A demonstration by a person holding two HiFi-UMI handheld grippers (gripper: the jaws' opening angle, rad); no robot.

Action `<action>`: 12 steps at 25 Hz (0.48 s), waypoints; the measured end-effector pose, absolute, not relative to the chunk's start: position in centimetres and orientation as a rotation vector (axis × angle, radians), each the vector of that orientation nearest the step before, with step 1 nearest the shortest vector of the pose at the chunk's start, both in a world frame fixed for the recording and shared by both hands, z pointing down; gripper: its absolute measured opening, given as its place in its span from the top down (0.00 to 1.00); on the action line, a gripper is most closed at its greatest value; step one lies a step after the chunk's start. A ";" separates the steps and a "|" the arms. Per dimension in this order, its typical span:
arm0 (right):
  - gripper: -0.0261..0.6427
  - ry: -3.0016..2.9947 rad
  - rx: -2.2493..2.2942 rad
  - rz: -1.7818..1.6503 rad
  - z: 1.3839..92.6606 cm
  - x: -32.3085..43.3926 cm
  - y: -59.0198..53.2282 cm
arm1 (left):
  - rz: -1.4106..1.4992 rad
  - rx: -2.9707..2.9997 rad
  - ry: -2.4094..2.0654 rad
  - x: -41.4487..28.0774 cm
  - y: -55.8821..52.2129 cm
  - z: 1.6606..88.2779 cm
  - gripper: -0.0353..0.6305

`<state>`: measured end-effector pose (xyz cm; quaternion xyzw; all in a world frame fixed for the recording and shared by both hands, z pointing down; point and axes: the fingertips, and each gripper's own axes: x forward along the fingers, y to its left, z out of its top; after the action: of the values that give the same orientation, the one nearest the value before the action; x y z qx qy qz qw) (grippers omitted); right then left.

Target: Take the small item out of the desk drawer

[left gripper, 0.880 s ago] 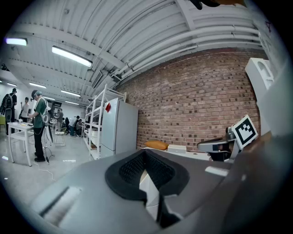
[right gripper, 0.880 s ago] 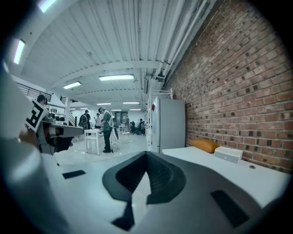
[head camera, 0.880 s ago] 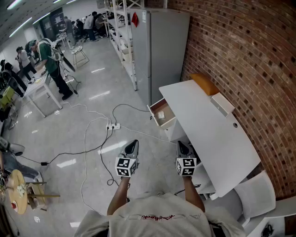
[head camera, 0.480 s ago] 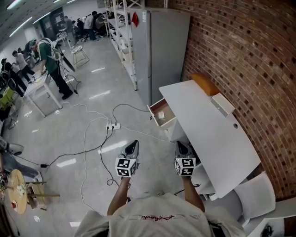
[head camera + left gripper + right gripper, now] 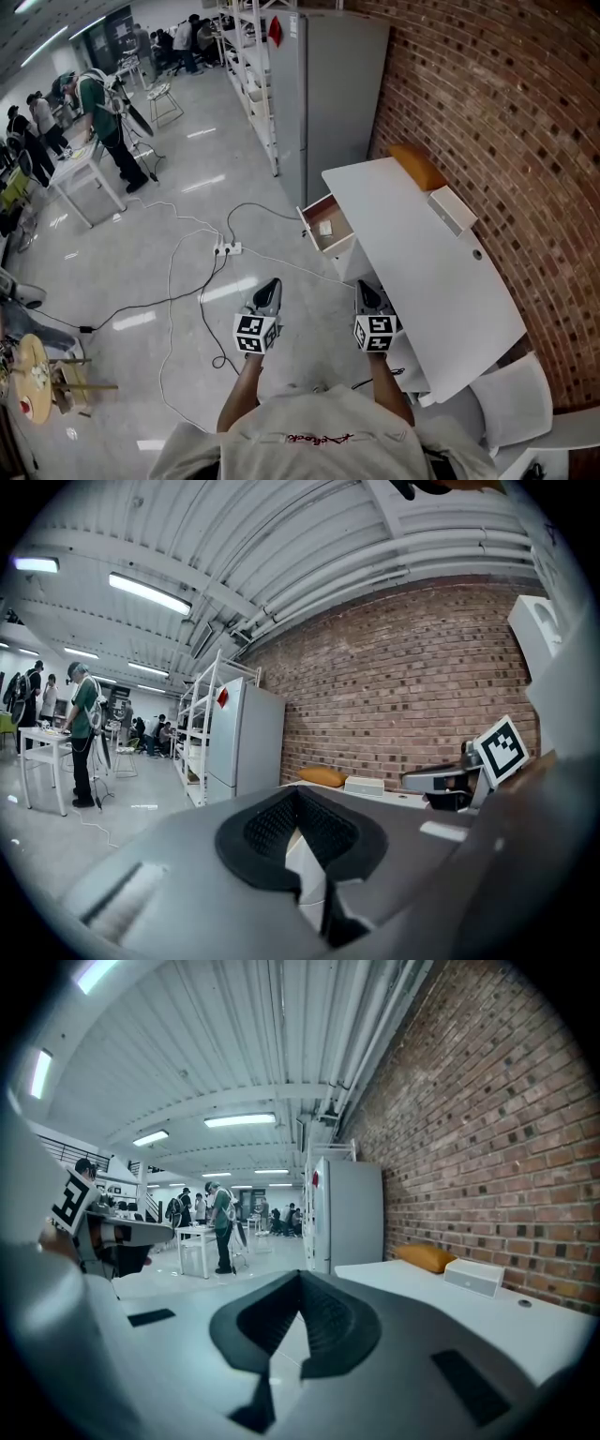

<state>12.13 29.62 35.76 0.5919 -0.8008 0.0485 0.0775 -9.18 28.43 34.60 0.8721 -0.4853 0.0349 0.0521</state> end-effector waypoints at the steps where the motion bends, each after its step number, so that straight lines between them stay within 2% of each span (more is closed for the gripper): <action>1: 0.94 -2.399 1.769 0.147 35.8 12.4 29.5 | 0.110 2.651 -1.479 -8.9 28.4 34.7 0.93; 12: 0.94 -2.430 1.731 0.180 37.3 14.9 28.0 | 0.179 2.653 -1.508 -6.2 27.9 36.1 0.93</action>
<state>14.90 28.04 37.30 0.5774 -0.8106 0.0602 0.0762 -6.23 27.87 36.06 0.8670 -0.4930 0.0584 0.0425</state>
